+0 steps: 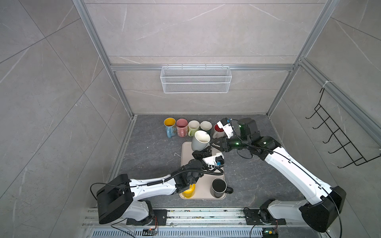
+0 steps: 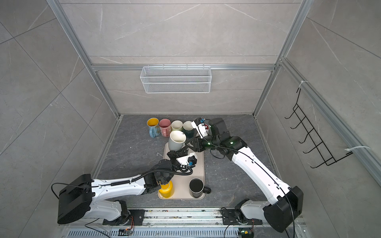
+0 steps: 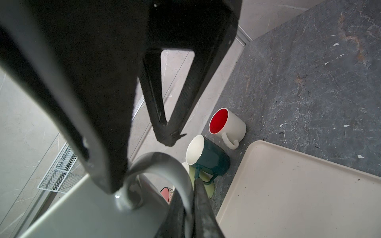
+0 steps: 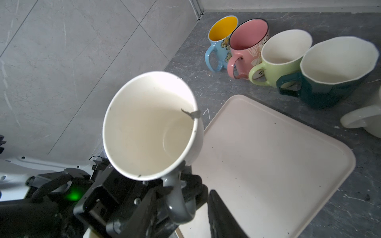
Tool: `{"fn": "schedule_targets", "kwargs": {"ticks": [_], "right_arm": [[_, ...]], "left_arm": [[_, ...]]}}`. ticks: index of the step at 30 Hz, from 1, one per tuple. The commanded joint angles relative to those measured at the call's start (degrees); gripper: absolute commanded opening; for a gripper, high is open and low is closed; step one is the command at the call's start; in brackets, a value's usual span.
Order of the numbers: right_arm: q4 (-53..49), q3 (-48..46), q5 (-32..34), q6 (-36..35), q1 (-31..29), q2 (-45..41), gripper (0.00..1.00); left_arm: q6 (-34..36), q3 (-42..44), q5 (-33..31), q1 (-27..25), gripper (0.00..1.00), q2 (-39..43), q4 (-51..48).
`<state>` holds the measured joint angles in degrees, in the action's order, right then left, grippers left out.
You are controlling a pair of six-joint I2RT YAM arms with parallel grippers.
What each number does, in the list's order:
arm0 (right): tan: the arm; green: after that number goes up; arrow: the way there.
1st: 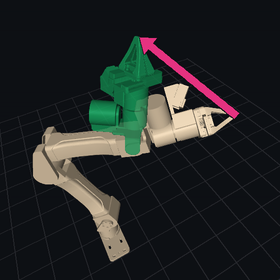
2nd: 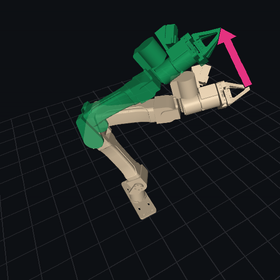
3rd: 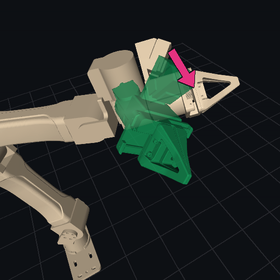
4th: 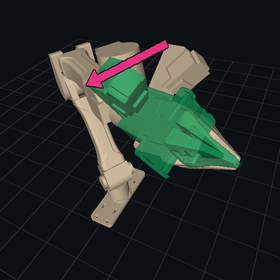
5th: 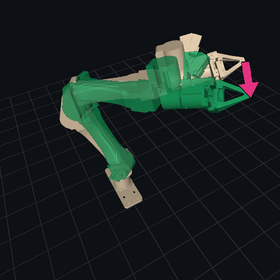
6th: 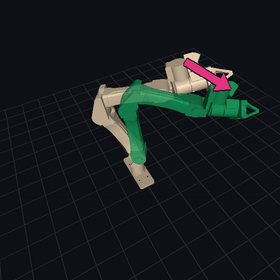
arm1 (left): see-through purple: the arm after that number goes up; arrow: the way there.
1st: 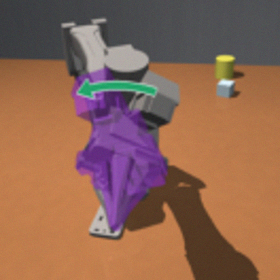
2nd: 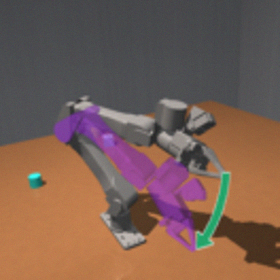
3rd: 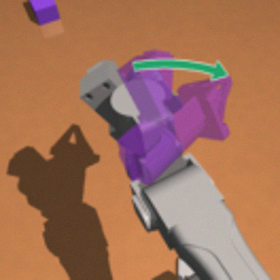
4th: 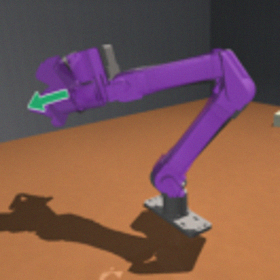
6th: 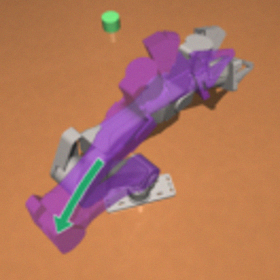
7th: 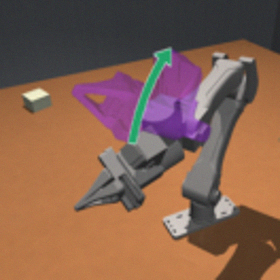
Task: Turn the mug right side up
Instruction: 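Grasp the upright grey mug's handle with the right gripper while the left holds it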
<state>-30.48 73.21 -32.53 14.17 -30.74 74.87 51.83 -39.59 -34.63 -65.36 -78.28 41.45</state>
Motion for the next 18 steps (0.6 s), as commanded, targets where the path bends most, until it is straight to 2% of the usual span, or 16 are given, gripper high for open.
{"fn": "schedule_targets", "kwargs": {"ticks": [1,18], "right_arm": [[-2.5,1.3,-2.5,-2.9,-0.4,-1.8,0.43],[-1.2,1.5,-3.2,-2.0,-1.2,1.7,0.3]], "left_arm": [[2.8,-0.8,-1.8,-0.2,0.0,0.7,8.6],[2.0,-2.1,0.1,-0.6,0.0,-0.2,8.6]]}}
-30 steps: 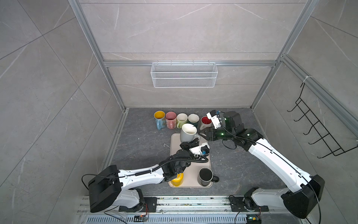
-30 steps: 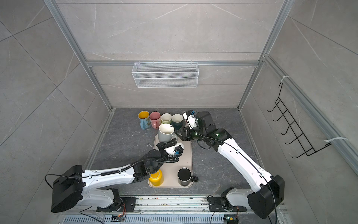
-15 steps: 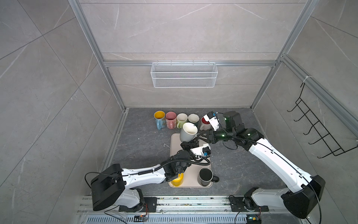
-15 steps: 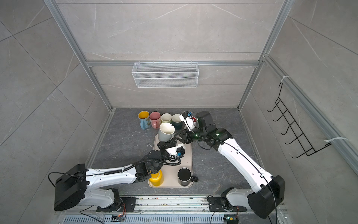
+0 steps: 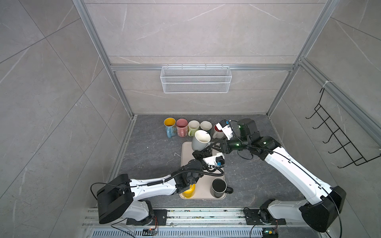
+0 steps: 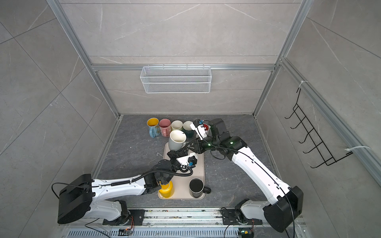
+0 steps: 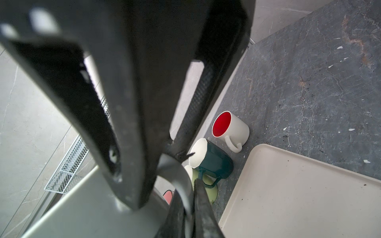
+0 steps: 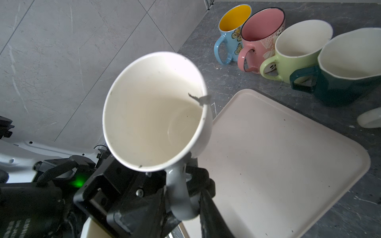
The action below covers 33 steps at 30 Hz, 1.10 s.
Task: Turn the mug right side up
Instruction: 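Grasp the upright grey mug's handle with the right gripper while the left holds it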
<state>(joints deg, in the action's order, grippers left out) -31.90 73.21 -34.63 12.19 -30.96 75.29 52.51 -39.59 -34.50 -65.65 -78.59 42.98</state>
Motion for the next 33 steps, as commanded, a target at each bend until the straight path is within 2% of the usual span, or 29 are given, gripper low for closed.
{"fn": "schedule_targets", "kwargs": {"ticks": [1,25,29,31,33], "right_arm": [[0.2,1.5,-1.1,0.0,-1.1,1.4,0.3],[0.5,1.4,1.0,0.2,-3.6,4.3,0.33],[0.3,1.4,1.5,0.3,-3.7,4.4,0.26],[0.2,1.4,1.4,0.5,-3.8,4.6,0.16],[0.1,1.5,1.4,0.6,-3.9,4.9,0.0]], "left_arm": [[1.2,-2.2,0.1,-0.4,0.0,0.0,7.0],[1.7,-3.0,0.8,-1.2,0.0,-1.6,9.4],[2.0,-2.9,0.6,-1.3,0.0,-1.6,9.7],[2.0,-2.8,0.4,-1.4,0.0,-1.5,9.8],[2.0,-2.9,-0.1,-1.4,0.0,-1.7,9.9]]}}
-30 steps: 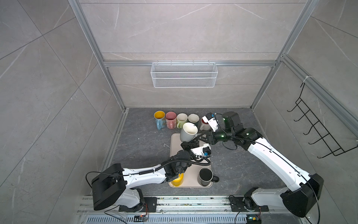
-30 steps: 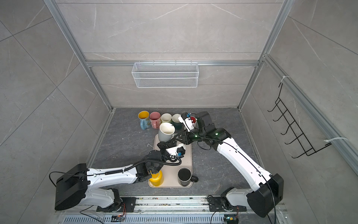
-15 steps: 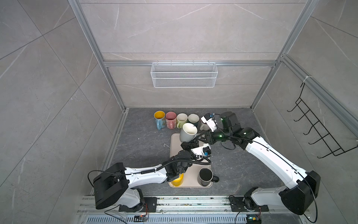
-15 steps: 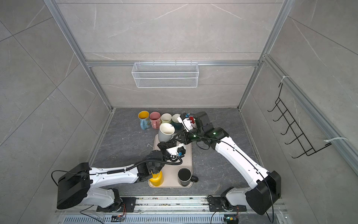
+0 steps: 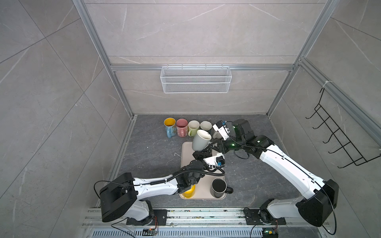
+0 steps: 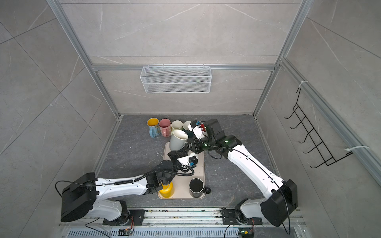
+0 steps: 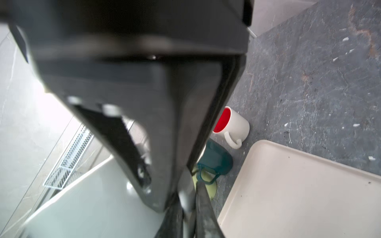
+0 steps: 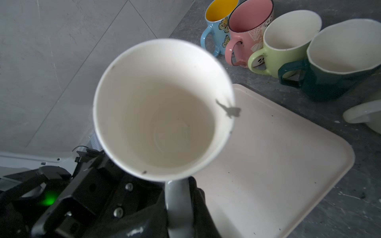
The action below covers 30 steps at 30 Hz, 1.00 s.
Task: Turn the mug right side up
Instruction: 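Grasp the upright grey mug's handle with the right gripper while the left holds it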
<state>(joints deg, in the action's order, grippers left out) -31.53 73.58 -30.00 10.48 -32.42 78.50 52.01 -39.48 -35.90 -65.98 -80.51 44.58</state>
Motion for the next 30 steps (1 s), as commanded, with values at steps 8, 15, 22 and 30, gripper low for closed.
{"fn": "schedule_targets", "kwargs": {"ticks": [8,15,22,30], "right_arm": [[0.2,0.5,-1.6,2.8,-3.0,1.2,0.0],[0.8,-0.3,0.5,3.8,-3.1,0.8,0.0],[0.6,-0.9,5.0,4.9,-3.1,0.6,0.0],[-0.9,-0.6,15.3,8.5,-3.0,0.6,0.0]], "left_arm": [[2.5,-5.5,-3.7,-1.1,0.0,-1.9,8.1],[2.5,-9.2,-10.4,-1.1,0.22,-4.6,6.5],[2.7,-9.6,-12.1,-1.0,0.47,-4.6,5.9],[0.5,-9.8,-13.0,-1.0,0.54,-2.9,2.9]]}}
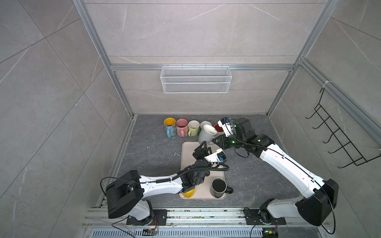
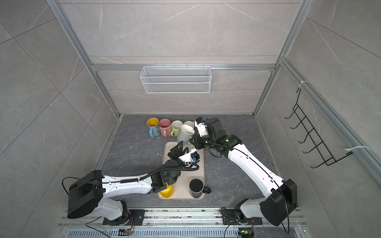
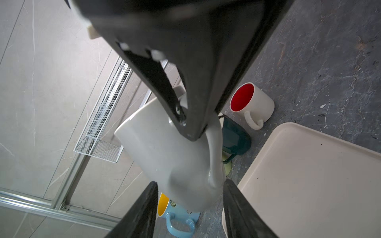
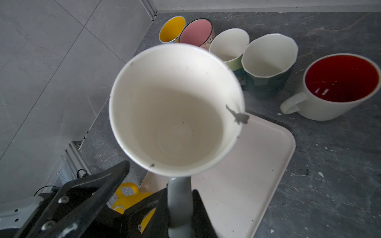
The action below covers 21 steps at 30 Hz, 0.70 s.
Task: Turn the mug right side up
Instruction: 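Open the left gripper and withdraw it while the right holds the grey mug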
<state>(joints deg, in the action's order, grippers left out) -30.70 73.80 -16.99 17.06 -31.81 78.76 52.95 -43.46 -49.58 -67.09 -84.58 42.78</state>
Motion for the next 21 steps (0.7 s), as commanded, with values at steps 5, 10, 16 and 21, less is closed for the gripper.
{"fn": "schedule_targets", "kwargs": {"ticks": [5,10,16,21], "right_arm": [[-1.8,-1.4,9.6,5.2,-3.1,-1.6,0.0],[-2.0,-2.3,14.1,7.9,-2.0,-3.3,0.0],[-3.1,-3.5,19.3,10.2,-0.8,-4.1,0.0],[-6.3,-2.8,25.0,9.9,-0.6,-3.0,0.0]], "left_arm": [[-2.1,-5.4,1.0,0.1,0.55,2.8,1.9],[-3.4,-4.6,2.2,0.2,0.55,4.4,-1.0],[-6.1,-3.5,3.8,0.3,0.56,6.5,-3.6],[-16.2,-4.7,8.1,2.1,0.56,9.9,-14.4]]}}
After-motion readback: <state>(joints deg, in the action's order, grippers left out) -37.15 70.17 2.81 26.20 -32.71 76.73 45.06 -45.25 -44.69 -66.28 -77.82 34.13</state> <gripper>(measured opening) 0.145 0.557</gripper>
